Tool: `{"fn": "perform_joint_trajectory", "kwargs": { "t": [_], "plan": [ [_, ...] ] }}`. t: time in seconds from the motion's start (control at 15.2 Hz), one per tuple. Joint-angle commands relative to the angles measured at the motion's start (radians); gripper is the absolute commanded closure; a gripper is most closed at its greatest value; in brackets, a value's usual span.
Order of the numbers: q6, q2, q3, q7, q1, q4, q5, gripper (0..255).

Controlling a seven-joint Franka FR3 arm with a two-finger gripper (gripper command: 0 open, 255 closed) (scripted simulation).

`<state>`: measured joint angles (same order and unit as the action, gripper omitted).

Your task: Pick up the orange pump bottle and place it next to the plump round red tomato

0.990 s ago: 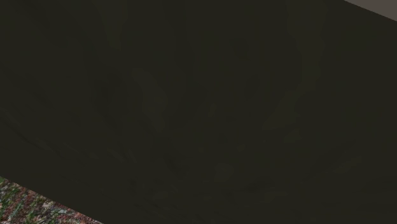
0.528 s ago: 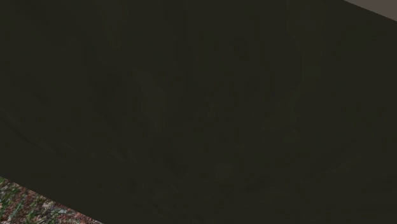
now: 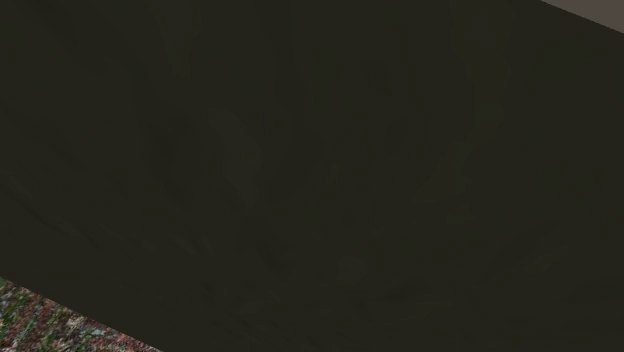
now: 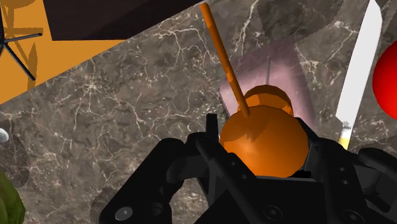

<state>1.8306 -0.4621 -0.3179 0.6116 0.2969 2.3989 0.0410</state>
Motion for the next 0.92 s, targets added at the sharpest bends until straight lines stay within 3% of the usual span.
{"fn": "perform_joint_trajectory", "kwargs": {
  "t": [0.0, 0.46, 0.86],
  "plan": [
    [0.030, 0.007, -0.004, 0.004, 0.001, 0.023, 0.001, 255],
    [0.132, 0.039, -0.017, 0.016, 0.000, 0.093, 0.000, 255],
    [0.138, 0.042, -0.018, 0.017, 0.000, 0.097, -0.001, 255]
  ]
}}
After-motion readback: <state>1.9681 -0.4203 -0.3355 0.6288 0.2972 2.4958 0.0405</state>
